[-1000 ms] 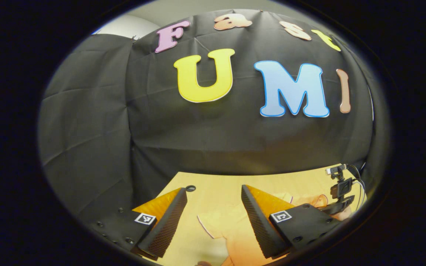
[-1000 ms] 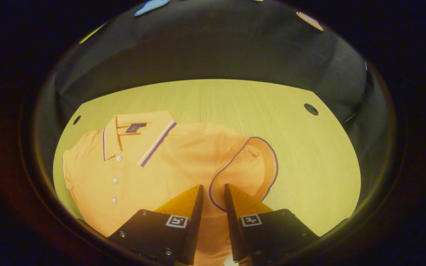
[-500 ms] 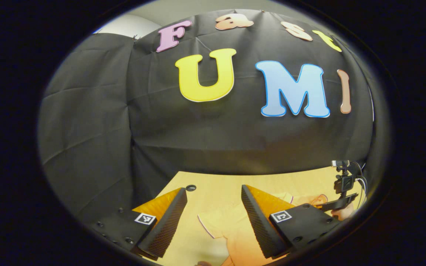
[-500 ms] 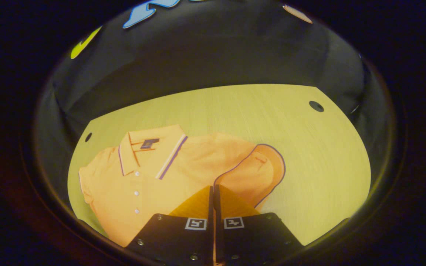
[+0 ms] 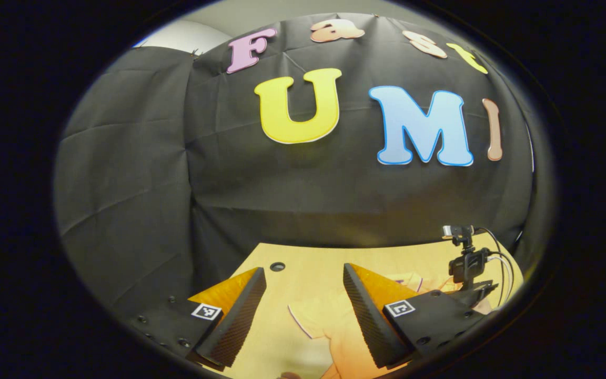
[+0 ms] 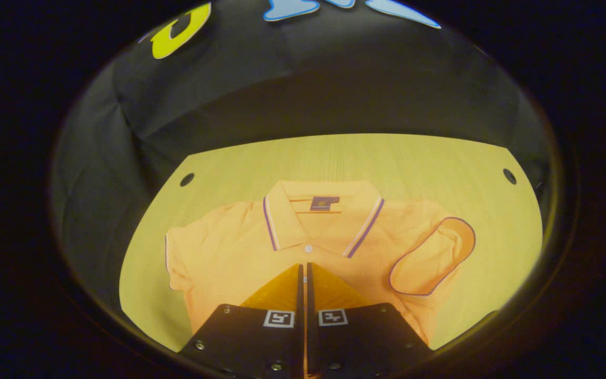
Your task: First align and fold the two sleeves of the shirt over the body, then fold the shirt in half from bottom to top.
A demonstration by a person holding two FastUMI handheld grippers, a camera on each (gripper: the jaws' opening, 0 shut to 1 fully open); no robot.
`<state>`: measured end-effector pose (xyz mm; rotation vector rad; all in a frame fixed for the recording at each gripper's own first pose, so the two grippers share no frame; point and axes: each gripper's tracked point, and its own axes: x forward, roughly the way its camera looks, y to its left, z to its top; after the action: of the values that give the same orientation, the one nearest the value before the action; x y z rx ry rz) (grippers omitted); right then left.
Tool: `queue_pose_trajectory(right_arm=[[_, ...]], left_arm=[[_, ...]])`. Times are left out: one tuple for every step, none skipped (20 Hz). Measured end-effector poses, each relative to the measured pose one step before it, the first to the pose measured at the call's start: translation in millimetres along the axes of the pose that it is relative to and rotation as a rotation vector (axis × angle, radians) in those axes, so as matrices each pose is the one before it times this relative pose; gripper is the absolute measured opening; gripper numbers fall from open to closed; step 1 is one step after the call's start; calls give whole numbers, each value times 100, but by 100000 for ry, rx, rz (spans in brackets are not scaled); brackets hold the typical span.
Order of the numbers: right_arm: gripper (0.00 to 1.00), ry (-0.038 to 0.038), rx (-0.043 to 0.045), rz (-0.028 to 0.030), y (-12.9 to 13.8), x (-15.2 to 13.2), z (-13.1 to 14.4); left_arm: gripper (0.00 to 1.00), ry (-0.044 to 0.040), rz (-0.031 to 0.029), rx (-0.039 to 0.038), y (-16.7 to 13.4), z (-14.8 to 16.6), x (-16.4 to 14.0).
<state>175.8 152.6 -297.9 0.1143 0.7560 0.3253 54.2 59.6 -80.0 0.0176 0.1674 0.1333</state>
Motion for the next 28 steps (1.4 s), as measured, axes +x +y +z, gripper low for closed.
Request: queue_pose_trajectory(right_arm=[[2, -531, -205, -3150, -704, -248, 161], [6, -855, -121, -3370, -1082, 78, 235], [29, -1128, -303, -3570, -1472, -234, 204], [30, -1722, -85, -4339, -1683, -289, 529], [38, -1587, 795, -2818, -1530, -324, 442], [40, -674, 1542, -2967, -1505, -272, 147], [40, -886, 1918, -3515, -1766, -246, 253], [41, -547, 2093, -5163, -2191, -39, 86], [41, 547, 1925, -3910, -1659, 92, -124], [41, 1962, 2855, -2792, -1021, 264, -670], [41, 2903, 2817, -1301, -815, 238, -658], [41, 2591, 2520, -335, -421, 382, -777], [41, 1726, 1153, 109, -114, 346, -502], [41, 1505, 625, 218, 123, 559, -592], [41, 1436, -167, 315, 104, 261, -466], [41, 1307, -238, 140, 54, 214, -399], [41, 1992, 242, 284, 99, 206, -434], [41, 2087, 718, 1225, 332, 350, -491], [41, 2114, 774, 1111, 362, 202, -458], [41, -1985, -759, -979, -18, 621, 86], [23, -849, 646, -1302, -238, -74, 481], [5, 1458, 497, 2238, 618, 75, -407], [5, 125, 51, 1491, 248, -241, -21], [5, -248, 230, 1346, 85, 96, 176], [5, -206, 398, 2051, 359, -307, 147], [5, -978, 109, 2139, 473, -244, 140], [5, -1034, 68, 3530, 989, -475, 209], [5, -537, -223, 2866, 932, -352, 81]], left_arm=[[97, -234, 38, 243, 161, 158, 92], [97, 27, -116, 99, 50, -107, -43], [97, 76, -262, -43, -38, -38, 132], [97, 71, -295, -164, -26, -54, 70], [97, 108, -410, -196, -121, -66, 132], [97, 87, -644, -115, -237, -6, 238], [97, -36, -673, -118, -264, 0, 216], [97, -60, -731, -13, -190, -4, 2], [97, -60, -501, 164, -303, -33, 185], [97, -137, -568, 170, -150, 67, 158], [97, -97, -475, 163, -226, 48, 162], [97, -36, -470, 161, -203, -28, 189], [97, 58, -276, 195, -63, 26, 158], [97, 55, -166, 235, -128, -119, -55], [97, 112, 39, 229, -22, 9, -64], [97, 79, 150, 168, 177, -83, -11], [97, 20, 245, 68, 111, 76, 31], [97, 69, 329, 14, 85, -68, 44], [97, 262, 289, 10, 238, -36, -57], [97, 168, 395, -22, 187, -68, 22], [97, 94, 323, -126, 113, -53, -17], [97, 68, 341, -271, 88, -154, -133], [97, 150, 222, -342, 155, -38, 18], [97, 218, 92, -272, 36, -142, 20], [97, 197, 220, -221, 97, -80, 3], [97, -51, -49, -311, 72, -4, 106], [97, 19, -99, -317, -20, -3, 73], [97, 40, -75, -351, 32, -202, -20]])
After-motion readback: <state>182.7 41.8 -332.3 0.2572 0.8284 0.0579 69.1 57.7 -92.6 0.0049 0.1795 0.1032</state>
